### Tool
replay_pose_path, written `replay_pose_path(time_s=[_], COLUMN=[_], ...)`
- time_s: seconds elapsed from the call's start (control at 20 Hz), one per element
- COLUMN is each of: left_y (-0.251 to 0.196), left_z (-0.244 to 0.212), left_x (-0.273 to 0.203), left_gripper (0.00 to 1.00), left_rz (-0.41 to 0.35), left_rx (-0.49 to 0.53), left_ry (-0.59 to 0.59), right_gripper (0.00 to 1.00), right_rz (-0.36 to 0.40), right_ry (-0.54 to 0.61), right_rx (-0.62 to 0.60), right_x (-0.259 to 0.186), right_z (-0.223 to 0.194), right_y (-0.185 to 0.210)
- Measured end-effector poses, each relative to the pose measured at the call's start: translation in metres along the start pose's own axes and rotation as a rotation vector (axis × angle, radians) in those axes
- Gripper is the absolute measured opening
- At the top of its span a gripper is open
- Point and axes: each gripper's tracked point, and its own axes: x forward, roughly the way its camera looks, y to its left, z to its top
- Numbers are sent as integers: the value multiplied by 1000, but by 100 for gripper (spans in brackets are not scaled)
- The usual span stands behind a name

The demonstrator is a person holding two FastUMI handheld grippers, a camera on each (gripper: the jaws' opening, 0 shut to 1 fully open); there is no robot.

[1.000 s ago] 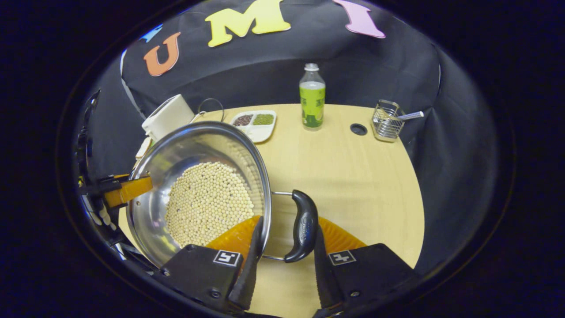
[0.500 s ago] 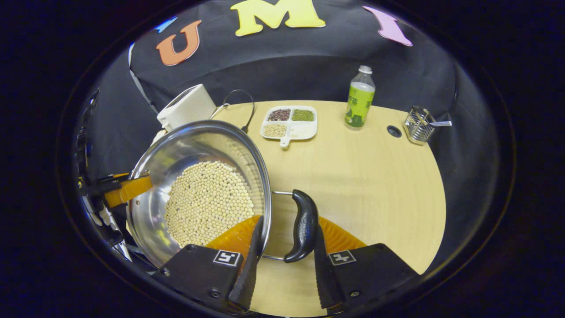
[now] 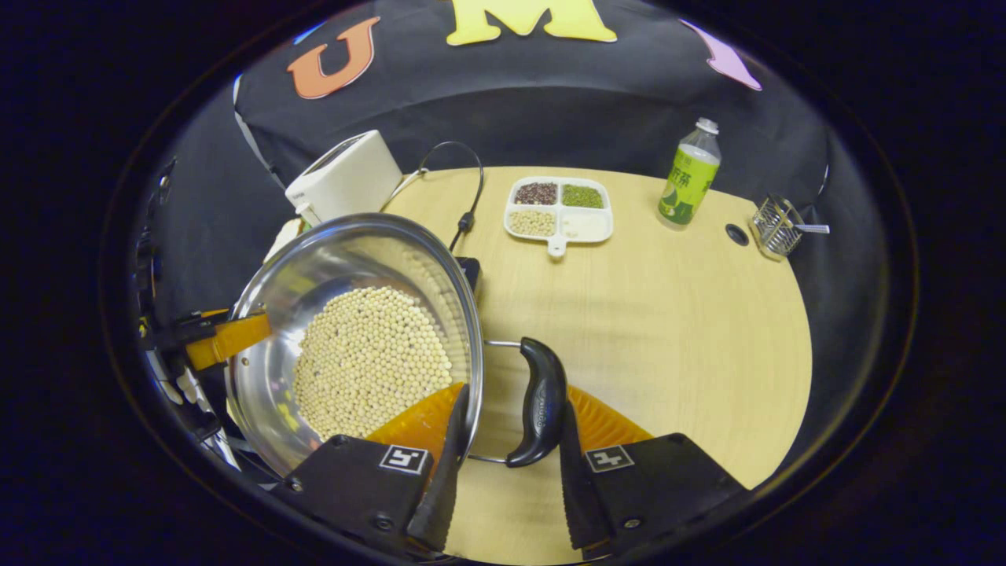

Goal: First push the handle of the pot to place it horizontally, then grasp the pot with both hands and set it on the induction cooktop.

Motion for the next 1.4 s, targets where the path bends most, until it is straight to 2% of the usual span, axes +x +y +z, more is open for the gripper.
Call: replay_pose_path(time_s=[0.5,0.7,0.8,0.85,0.9,1.2,1.25,1.3,1.4], left_y=[29,33,34,34,34,34,34,34,34], left_z=[-5,-11,-15,-17,-16,-15,-16,-15,-15], left_x=[20,25,24,24,24,22,21,21,21], left_gripper=[59,59,59,64,59,59,54,59,59], left_rz=[-1,-17,-35,-37,-35,-36,-35,-34,-37], left_rx=[-12,-20,-19,-11,1,12,14,13,17], left_ry=[23,10,10,17,4,-9,-5,-7,-6], right_gripper=[57,57,56,57,58,58,58,57,58], right_rz=[-11,-21,-28,-27,-25,-26,-27,-29,-30], right_ry=[33,13,-13,-21,-25,-44,-48,-54,-61], right_rx=[-19,-3,-44,-33,-21,-11,-14,-14,-11], right_x=[23,22,20,20,21,24,25,24,25], right_z=[0,0,1,1,1,-2,-2,-1,-2], right_y=[30,33,33,34,35,31,31,31,31])
